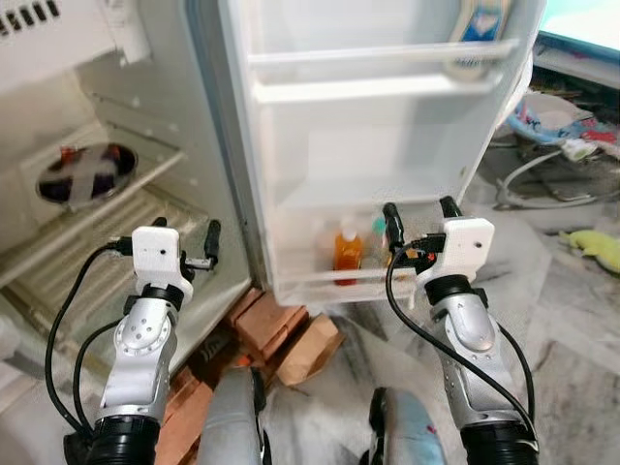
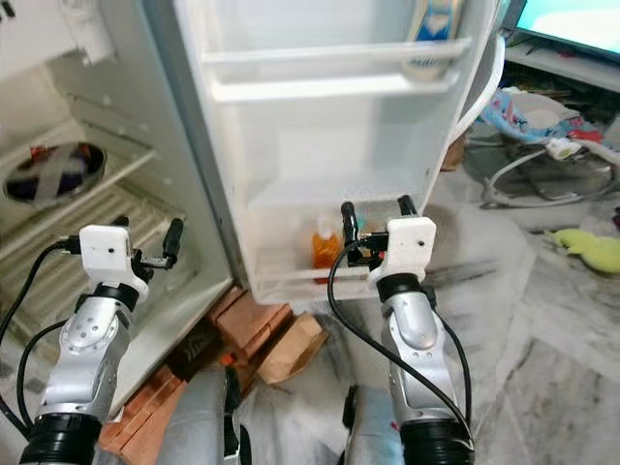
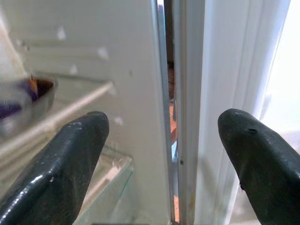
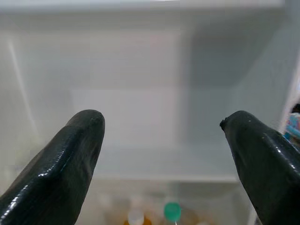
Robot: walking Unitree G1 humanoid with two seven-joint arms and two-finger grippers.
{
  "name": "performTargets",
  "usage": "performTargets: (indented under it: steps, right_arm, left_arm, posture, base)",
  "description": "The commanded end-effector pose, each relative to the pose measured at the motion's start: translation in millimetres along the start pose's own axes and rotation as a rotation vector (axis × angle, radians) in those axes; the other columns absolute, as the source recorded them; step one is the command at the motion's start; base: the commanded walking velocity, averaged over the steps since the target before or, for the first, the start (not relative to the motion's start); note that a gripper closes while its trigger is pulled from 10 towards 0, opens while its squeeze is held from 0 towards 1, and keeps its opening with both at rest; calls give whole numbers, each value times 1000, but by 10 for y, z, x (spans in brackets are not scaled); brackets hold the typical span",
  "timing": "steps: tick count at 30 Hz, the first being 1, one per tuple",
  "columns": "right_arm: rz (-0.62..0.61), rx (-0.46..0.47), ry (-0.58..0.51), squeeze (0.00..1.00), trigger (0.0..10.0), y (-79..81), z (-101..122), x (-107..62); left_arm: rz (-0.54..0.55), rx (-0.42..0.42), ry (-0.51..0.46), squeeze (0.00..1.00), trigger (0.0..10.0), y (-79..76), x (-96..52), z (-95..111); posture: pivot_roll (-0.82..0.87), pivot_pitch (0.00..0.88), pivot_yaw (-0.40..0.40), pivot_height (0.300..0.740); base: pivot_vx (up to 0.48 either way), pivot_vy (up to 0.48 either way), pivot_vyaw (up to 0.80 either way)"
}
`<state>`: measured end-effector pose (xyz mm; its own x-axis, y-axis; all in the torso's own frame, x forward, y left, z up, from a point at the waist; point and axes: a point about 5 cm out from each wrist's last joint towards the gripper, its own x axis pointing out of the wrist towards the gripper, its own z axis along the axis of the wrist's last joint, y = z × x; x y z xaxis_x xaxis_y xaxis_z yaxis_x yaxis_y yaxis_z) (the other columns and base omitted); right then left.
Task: Restocking fridge
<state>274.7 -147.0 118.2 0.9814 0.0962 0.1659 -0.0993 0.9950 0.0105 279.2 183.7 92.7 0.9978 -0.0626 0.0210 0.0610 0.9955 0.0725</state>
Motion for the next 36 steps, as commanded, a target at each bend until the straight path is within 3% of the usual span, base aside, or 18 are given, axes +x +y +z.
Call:
performTargets:
  steps: [1,6,14,17,21,36]
  right_arm:
    - [-24,12,15,0,10000,-10,-25,-42]
    - [-59,18,54,0,10000,-61,-99,-151]
    - [-56,17,40,0,10000,-59,-31,-88]
    - [-65,17,49,0,10000,-78,-40,-103]
    - [-65,6,88,0,10000,-102,-105,-244]
    - [-4,-2,124,0,10000,-80,-109,-303]
  left_arm:
    - [3,2,2,0,10000,13,-28,1]
    - [-20,9,17,0,10000,-16,-30,-35]
    - [-23,-6,4,0,10000,-65,79,23]
    - [-20,-14,8,0,10000,-84,59,3]
    - [-30,-23,15,0,10000,-180,1,-32]
    - [-29,-32,24,0,10000,-193,-35,-24]
  posture:
    - [-9,0,17,740]
    - [-24,0,7,740]
    - [-32,4,-12,740]
    - [-39,6,-13,740]
    - [-47,27,-11,740]
    - [-61,71,-16,740]
  base:
    - [0,0,0]
    - [0,0,0]
    - [0,0,0]
    - [0,0,0]
    - [0,0,0]
    - [0,-465,0]
